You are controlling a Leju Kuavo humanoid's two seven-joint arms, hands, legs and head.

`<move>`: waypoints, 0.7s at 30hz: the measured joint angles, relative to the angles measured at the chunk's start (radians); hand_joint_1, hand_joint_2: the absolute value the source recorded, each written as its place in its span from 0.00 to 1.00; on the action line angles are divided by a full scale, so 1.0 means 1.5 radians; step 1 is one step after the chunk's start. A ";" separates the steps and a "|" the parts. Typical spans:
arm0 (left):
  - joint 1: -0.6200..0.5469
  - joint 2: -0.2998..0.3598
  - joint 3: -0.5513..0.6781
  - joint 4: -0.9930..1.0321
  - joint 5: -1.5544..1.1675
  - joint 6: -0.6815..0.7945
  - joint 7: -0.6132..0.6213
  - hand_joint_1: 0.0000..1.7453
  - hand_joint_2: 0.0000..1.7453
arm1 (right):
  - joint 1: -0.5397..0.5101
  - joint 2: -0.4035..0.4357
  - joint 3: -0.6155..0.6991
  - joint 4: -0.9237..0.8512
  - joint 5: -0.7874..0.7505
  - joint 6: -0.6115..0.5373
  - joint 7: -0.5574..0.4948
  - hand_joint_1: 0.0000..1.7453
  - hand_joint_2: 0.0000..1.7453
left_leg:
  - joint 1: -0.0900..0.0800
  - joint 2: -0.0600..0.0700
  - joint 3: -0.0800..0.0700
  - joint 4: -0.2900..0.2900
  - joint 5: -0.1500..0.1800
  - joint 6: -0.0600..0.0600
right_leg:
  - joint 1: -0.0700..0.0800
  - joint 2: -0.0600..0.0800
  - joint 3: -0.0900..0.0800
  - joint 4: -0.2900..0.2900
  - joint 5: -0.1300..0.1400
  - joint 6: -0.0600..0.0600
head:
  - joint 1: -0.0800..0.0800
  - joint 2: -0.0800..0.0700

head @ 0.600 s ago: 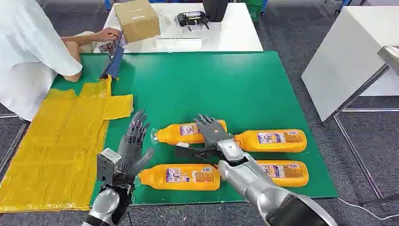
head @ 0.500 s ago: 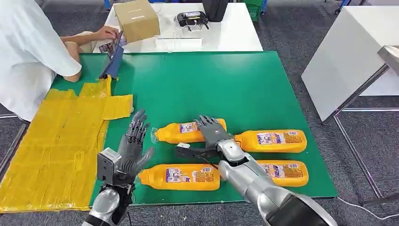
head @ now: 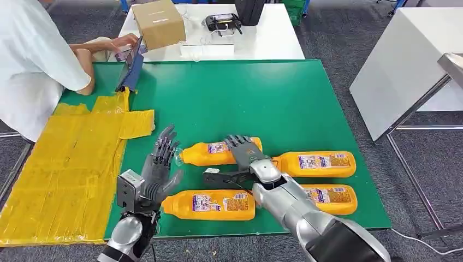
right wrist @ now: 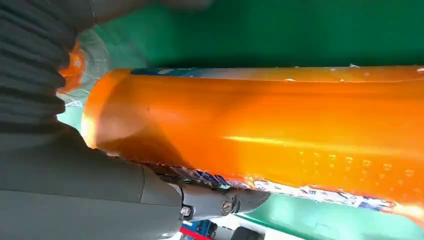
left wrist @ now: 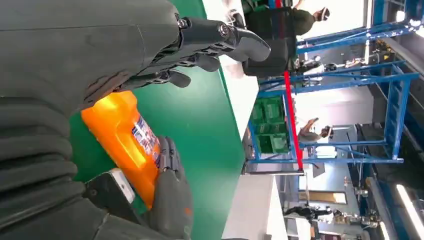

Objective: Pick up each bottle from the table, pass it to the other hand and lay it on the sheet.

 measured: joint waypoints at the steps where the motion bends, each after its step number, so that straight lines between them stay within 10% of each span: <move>1: -0.001 0.000 0.000 0.000 0.001 0.000 0.000 0.00 1.00 | -0.001 0.000 0.001 0.002 0.002 0.003 0.004 0.87 1.00 | 0.000 0.000 0.000 0.000 0.000 0.000 | 0.000 0.000 0.000 0.000 0.000 0.000 | 0.000 0.000; 21: -0.008 -0.009 -0.004 0.014 0.007 0.000 -0.004 0.00 1.00 | -0.005 -0.004 0.011 0.014 0.056 -0.018 0.032 1.00 1.00 | 0.000 0.000 0.001 0.000 0.000 0.000 | 0.000 0.000 0.001 0.000 0.000 0.000 | 0.000 0.000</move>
